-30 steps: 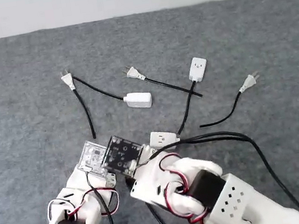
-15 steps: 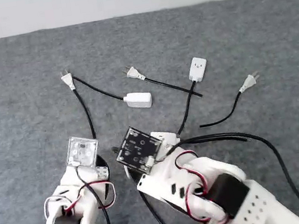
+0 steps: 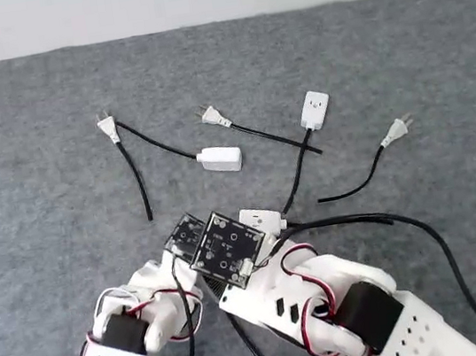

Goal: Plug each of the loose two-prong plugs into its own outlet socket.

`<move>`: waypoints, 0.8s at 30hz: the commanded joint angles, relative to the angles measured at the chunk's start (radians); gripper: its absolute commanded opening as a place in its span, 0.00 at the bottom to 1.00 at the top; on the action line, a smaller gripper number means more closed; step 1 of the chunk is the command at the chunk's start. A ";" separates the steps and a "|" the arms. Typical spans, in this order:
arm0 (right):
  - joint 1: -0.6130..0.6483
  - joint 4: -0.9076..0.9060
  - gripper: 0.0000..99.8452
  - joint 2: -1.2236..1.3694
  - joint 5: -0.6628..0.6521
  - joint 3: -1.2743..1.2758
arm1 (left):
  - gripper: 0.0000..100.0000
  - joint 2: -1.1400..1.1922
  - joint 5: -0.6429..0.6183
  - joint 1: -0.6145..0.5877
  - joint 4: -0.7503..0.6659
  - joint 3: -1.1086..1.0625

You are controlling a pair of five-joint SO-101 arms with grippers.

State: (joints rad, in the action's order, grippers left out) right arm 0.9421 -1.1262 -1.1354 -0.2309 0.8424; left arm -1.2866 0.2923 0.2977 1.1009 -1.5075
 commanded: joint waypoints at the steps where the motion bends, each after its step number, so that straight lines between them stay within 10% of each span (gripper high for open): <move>1: 0.002 0.004 0.01 -0.015 -0.009 -0.066 | 0.02 -0.109 0.052 0.051 0.066 0.012; 16: -0.179 0.317 0.01 0.084 0.290 0.115 | 0.02 -0.503 -0.440 -0.382 -0.114 -0.071; 24: -0.203 0.481 0.01 0.383 0.394 0.110 | 0.02 -0.496 -0.473 -0.440 -0.206 -0.124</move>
State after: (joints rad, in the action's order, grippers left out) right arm 0.7472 -0.7043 -0.8163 0.1481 0.9728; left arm -1.7791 -0.1680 -0.1350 0.9306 -1.6395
